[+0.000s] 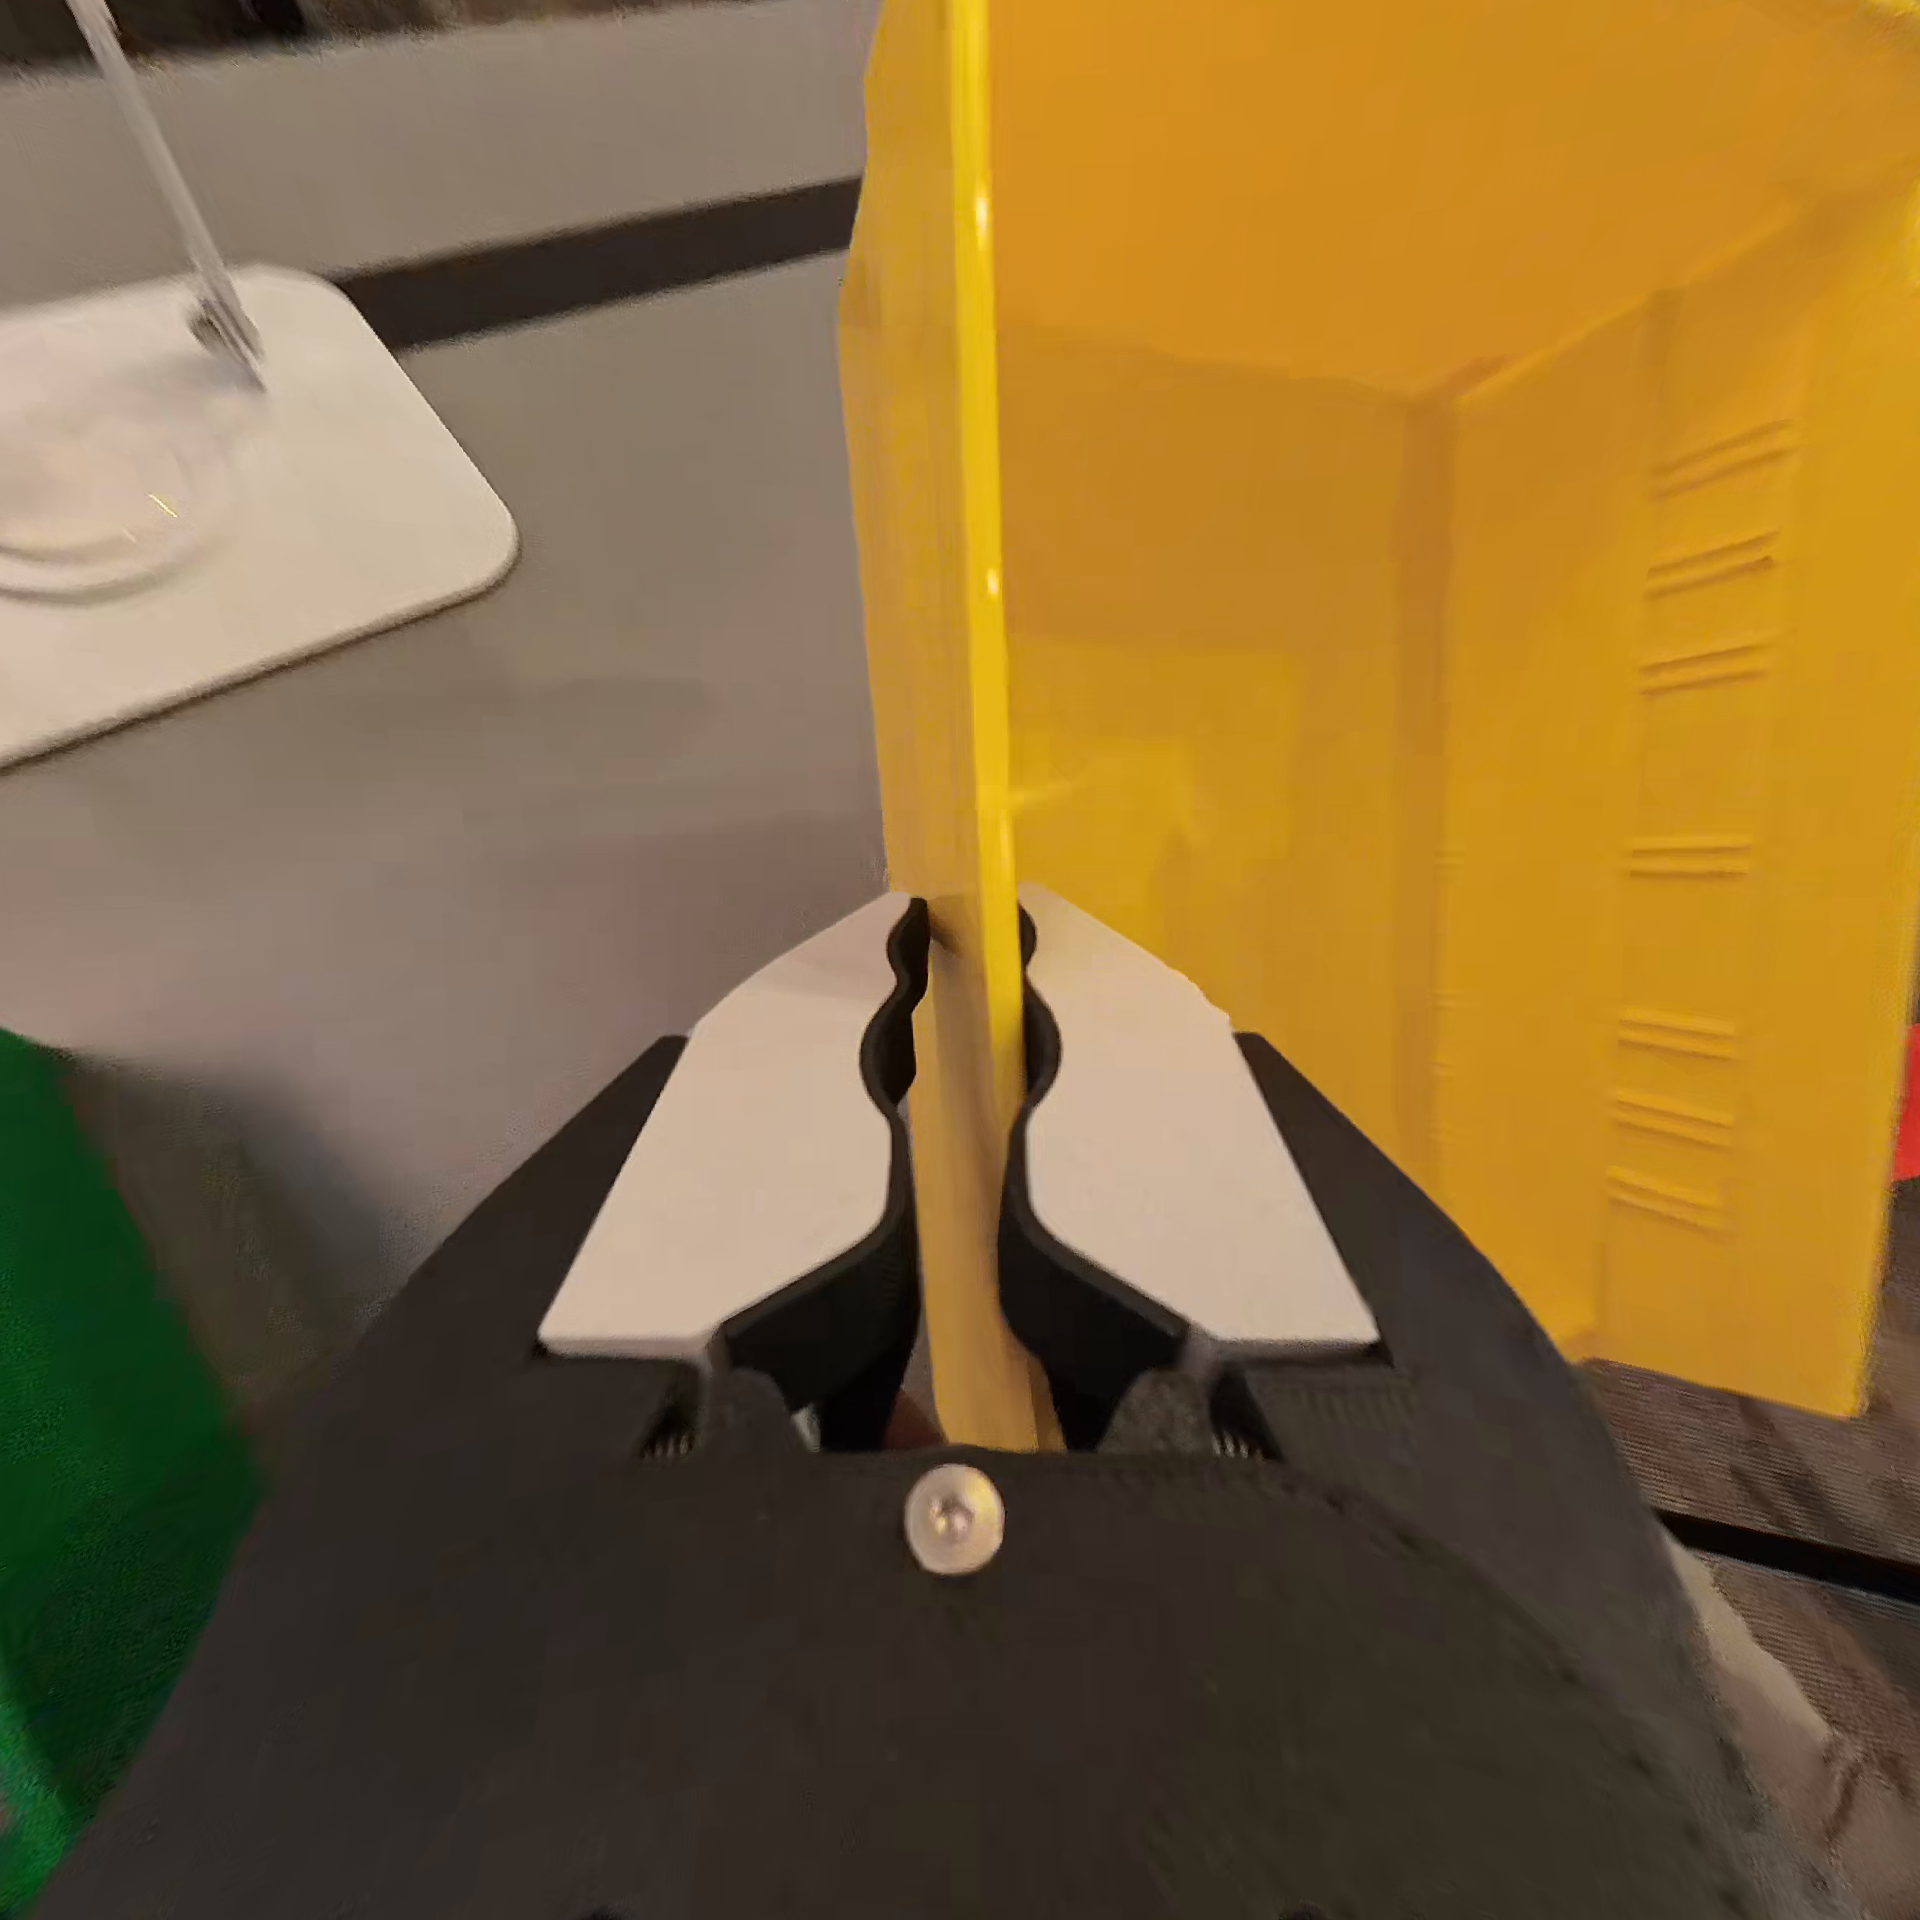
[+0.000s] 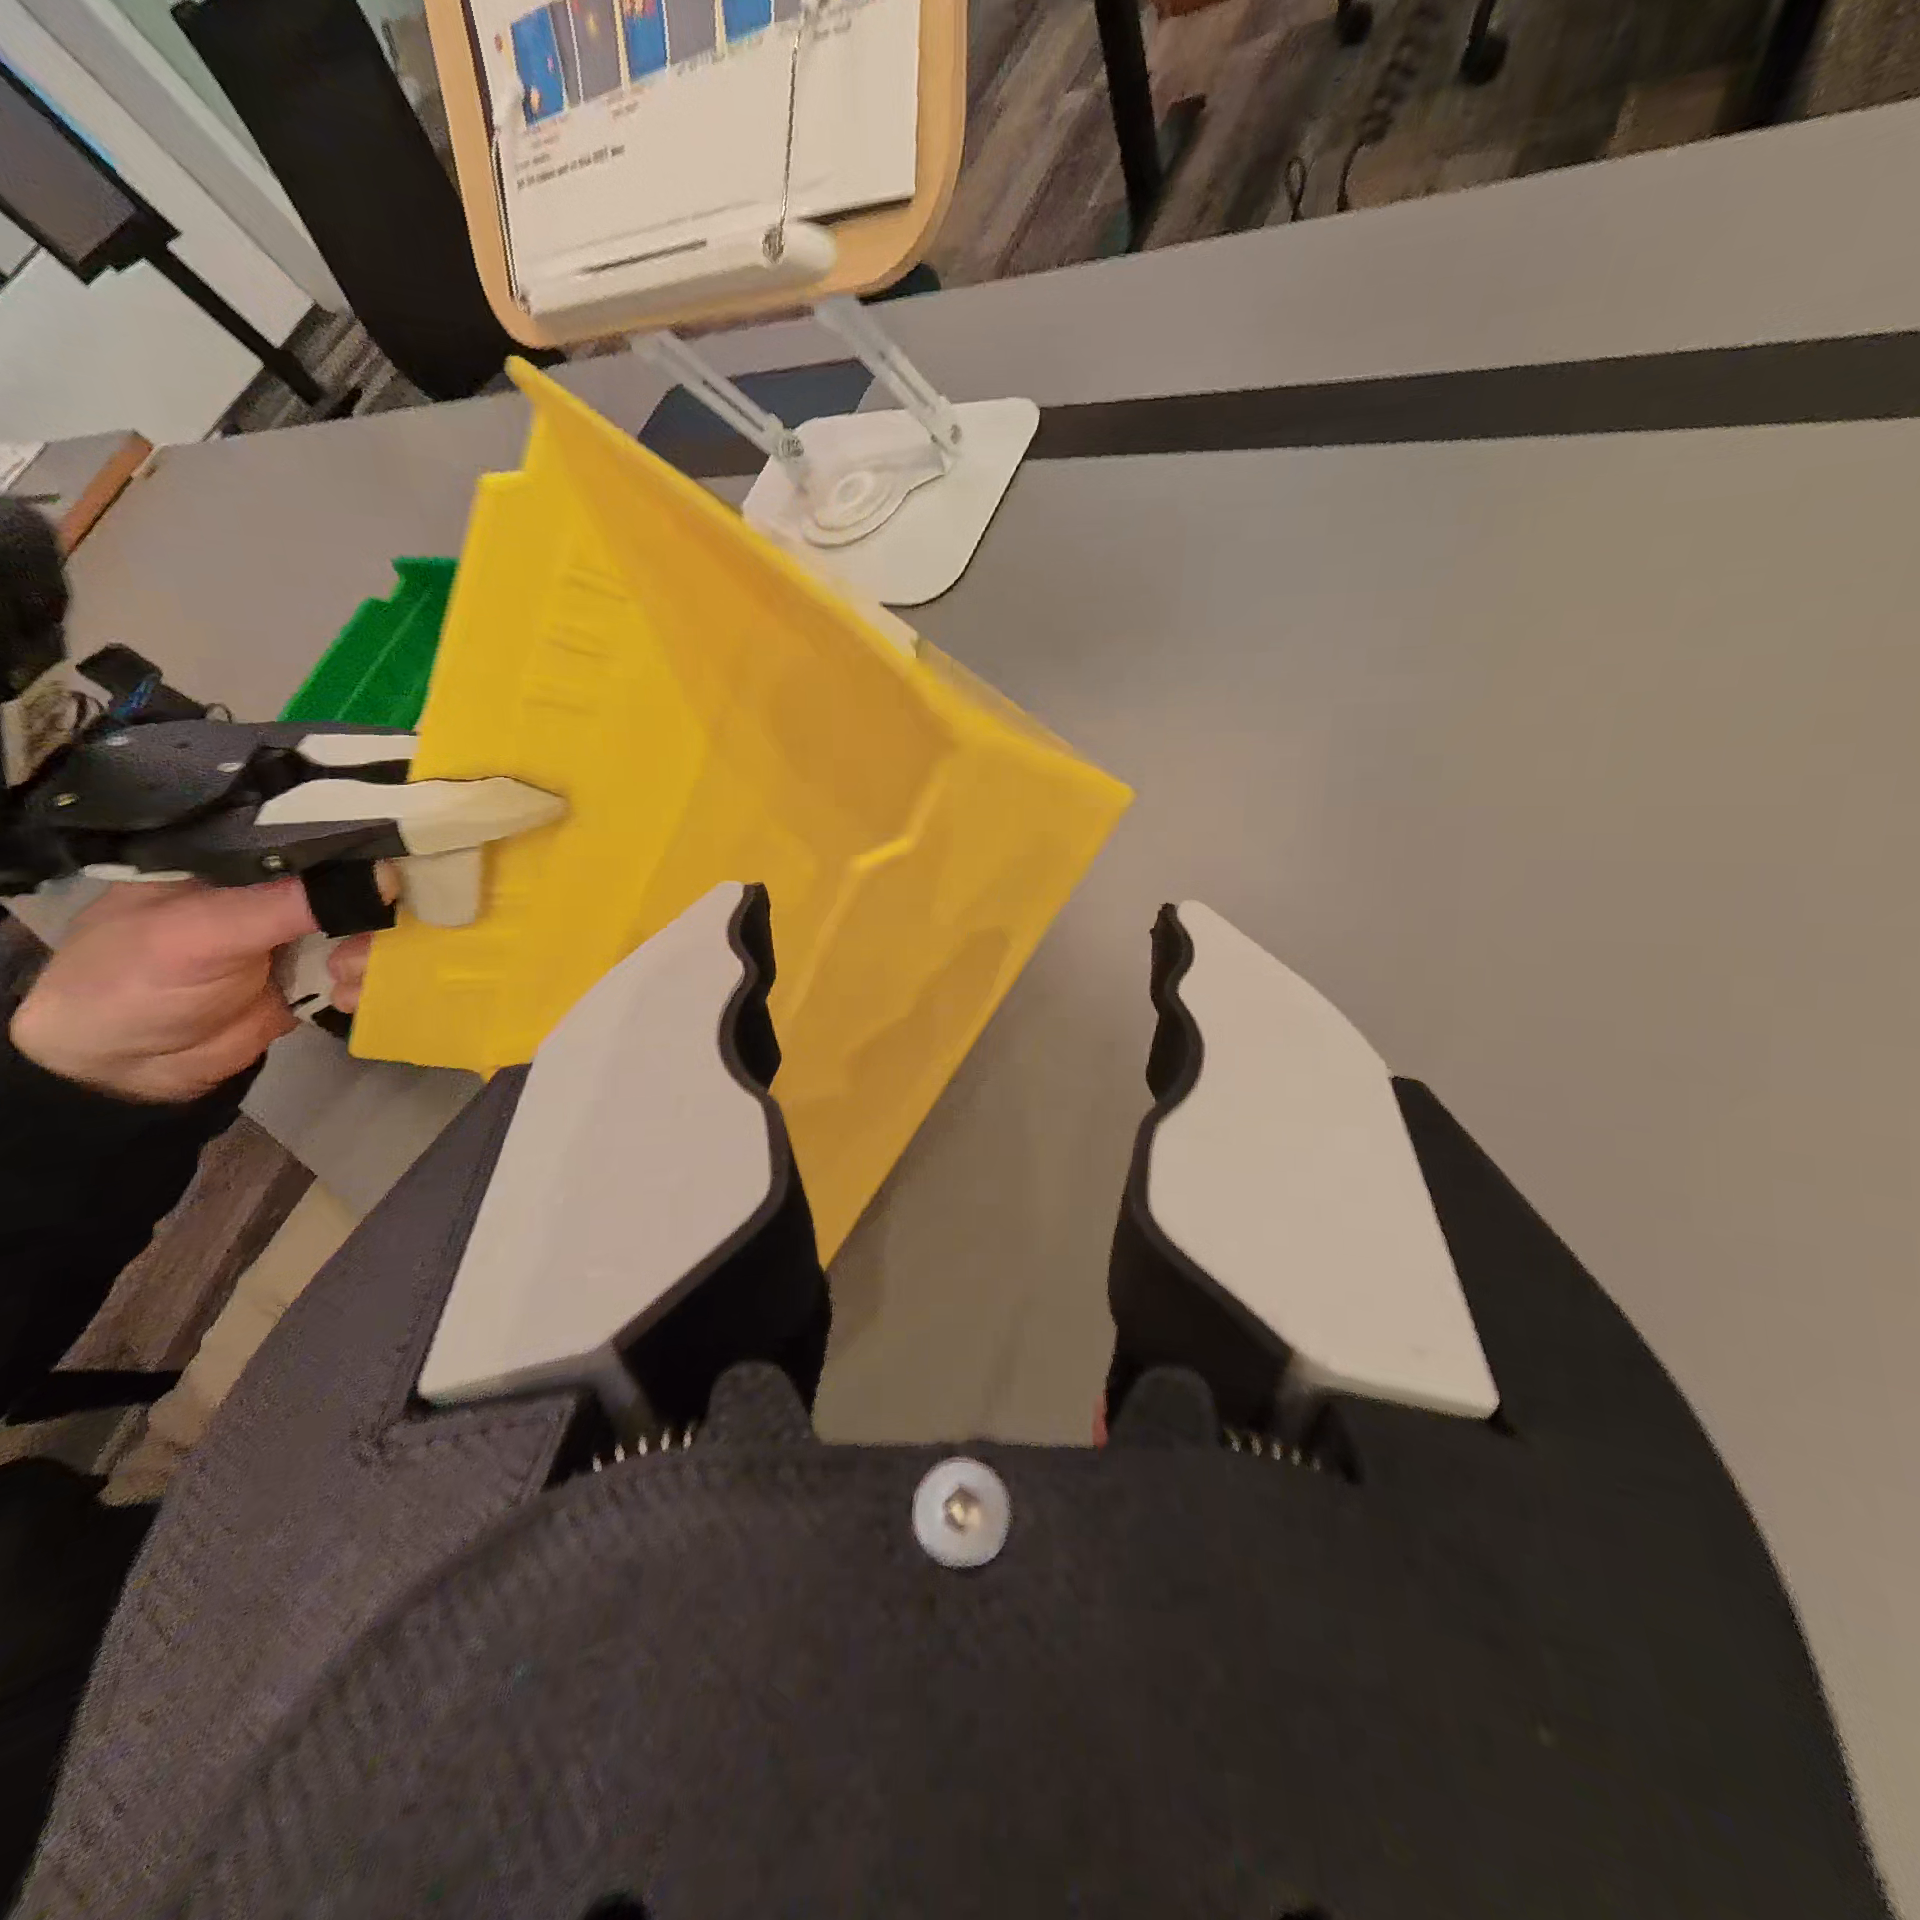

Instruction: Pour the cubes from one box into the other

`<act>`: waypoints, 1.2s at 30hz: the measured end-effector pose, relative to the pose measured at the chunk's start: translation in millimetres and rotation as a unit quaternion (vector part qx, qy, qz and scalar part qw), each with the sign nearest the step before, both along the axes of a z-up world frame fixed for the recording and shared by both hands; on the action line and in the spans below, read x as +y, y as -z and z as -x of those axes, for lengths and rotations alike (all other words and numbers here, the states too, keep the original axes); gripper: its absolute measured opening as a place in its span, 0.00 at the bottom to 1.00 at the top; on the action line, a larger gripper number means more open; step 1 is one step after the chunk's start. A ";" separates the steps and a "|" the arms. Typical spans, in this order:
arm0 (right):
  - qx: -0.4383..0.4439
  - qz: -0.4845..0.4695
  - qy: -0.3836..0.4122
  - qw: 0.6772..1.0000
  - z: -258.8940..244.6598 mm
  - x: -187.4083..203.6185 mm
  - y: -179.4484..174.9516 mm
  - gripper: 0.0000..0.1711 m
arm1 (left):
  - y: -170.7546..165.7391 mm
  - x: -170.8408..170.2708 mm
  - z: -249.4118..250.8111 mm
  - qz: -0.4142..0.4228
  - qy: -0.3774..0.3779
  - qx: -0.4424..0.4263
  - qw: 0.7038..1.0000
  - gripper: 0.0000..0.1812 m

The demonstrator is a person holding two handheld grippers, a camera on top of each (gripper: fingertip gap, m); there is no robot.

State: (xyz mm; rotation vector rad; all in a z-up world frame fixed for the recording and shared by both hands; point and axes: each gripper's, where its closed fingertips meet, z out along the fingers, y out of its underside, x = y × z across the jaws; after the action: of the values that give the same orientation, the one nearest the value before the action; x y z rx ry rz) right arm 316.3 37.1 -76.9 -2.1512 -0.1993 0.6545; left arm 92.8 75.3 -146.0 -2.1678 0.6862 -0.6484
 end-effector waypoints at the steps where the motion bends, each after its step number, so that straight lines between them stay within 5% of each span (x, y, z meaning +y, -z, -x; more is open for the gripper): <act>1: -0.001 0.006 -0.008 1.000 4.3 0.6 4.8 0.38 | 12.2 1.7 -0.8 0.019 -0.004 -0.001 1.000 0.07; 5: 0.007 0.031 -0.048 0.998 27.2 1.3 22.4 0.37 | 47.5 3.7 1.9 0.103 -0.022 -0.007 0.994 0.09; 12: -0.003 0.067 -0.085 0.994 54.1 2.3 49.5 0.38 | 56.6 -10.1 10.1 0.125 -0.056 -0.029 0.990 0.12; 14: -0.010 0.070 -0.091 0.993 59.2 1.8 52.3 0.39 | 48.9 -12.4 17.4 0.097 -0.074 -0.042 0.992 0.15; 18: -0.022 0.062 -0.091 0.994 64.7 2.1 49.7 0.41 | 25.0 -20.7 29.6 0.047 -0.076 -0.053 0.995 0.38; 23: -0.033 0.024 -0.120 0.992 94.9 -5.1 21.7 0.41 | -37.9 -27.0 65.7 -0.057 -0.064 -0.053 0.995 0.39; 29: -0.030 0.027 -0.242 0.970 201.4 -36.7 0.7 0.42 | -84.1 16.2 214.2 -0.165 -0.151 0.029 0.974 0.38; 36: -0.093 0.051 -0.337 0.936 331.9 -39.0 20.2 0.41 | -44.4 33.3 377.5 -0.093 -0.260 0.104 0.956 0.38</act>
State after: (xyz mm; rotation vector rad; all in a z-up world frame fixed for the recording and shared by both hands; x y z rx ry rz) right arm -15.6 -1.8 -97.1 -2.2339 -1.0584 0.8490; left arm -284.7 108.6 -101.5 -2.1270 0.2430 -0.0753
